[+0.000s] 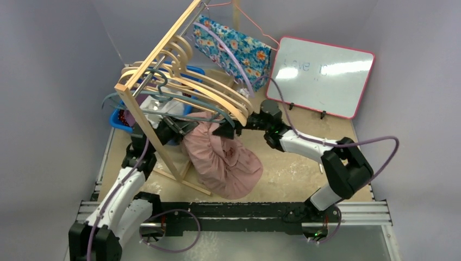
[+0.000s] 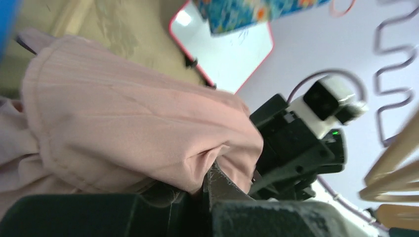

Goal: Remove the skirt from the hanger
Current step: Pick up the skirt from the center of the board.

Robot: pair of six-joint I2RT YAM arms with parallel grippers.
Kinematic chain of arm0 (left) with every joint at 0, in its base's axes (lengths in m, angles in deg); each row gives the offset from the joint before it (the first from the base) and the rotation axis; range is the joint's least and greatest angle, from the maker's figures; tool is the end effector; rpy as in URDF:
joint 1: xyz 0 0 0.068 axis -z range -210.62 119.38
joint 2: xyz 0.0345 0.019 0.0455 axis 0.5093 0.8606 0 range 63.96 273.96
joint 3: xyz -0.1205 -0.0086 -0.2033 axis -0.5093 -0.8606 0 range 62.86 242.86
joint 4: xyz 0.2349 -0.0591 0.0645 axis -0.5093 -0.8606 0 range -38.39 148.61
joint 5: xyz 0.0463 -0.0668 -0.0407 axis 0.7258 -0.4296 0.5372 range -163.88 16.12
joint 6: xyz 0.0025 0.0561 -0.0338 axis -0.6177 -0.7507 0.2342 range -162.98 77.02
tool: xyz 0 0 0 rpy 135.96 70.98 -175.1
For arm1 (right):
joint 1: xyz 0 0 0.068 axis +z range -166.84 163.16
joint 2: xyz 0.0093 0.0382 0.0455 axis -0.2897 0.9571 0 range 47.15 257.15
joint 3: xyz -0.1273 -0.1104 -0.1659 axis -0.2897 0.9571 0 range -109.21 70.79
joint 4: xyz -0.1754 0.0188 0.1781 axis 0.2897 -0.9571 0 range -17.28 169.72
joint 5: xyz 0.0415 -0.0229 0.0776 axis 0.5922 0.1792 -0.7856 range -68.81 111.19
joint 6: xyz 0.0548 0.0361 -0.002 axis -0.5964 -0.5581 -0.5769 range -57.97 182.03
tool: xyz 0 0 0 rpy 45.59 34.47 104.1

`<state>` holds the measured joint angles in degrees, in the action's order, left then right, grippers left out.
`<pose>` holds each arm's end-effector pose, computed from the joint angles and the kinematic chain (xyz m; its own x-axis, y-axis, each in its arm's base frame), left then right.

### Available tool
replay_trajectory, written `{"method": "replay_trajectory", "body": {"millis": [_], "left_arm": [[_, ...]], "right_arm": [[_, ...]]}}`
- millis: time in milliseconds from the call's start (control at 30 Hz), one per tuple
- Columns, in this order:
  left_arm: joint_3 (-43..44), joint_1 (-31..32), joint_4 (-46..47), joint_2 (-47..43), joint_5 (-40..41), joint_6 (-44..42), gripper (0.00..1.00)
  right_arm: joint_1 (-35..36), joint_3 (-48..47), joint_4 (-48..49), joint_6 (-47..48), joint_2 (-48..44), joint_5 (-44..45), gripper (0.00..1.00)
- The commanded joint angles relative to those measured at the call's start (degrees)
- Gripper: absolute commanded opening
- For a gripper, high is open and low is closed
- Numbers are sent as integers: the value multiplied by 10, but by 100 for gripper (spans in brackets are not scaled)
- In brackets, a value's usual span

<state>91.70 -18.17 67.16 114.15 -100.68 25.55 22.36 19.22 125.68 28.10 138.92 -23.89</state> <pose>0.2210 -0.0726 0.2316 -0.6578 -0.7054 -0.2641 0.0264 0.3288 -0.9440 0.2512 0.2520 0.2459 -0.4893 0.1095 -0.8652 -0.8667 0.0491 0.4964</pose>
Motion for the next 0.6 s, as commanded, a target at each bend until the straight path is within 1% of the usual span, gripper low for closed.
{"method": "replay_trajectory", "body": {"millis": [0, 67, 133, 167, 233, 300, 400, 500, 567], "left_arm": [[-30, -101, 77, -70, -26, 77, 0], [-44, -158, 136, -57, -69, 125, 0], [-51, -194, 221, -11, -114, 176, 0], [-56, -213, 278, 15, -129, 208, 0], [-67, -241, 414, 65, -146, 298, 0], [-56, -267, 526, 115, -156, 357, 0], [-18, -311, 605, 175, -154, 421, 0], [29, -346, 674, 226, -132, 489, 0], [62, -368, 687, 247, -104, 520, 0]], "right_arm": [[-81, 49, -34, 31, -49, 31, 57], [-107, 63, -44, 34, -64, 31, 57], [-122, 67, -74, 53, -80, 36, 58], [-126, 67, -89, 65, -87, 40, 59], [-128, 63, -118, 89, -103, 53, 60], [-129, 63, -136, 104, -116, 64, 61], [-130, 66, -149, 113, -129, 77, 62], [-130, 66, -164, 125, -137, 87, 62], [-131, 65, -176, 134, -144, 93, 62]]}}
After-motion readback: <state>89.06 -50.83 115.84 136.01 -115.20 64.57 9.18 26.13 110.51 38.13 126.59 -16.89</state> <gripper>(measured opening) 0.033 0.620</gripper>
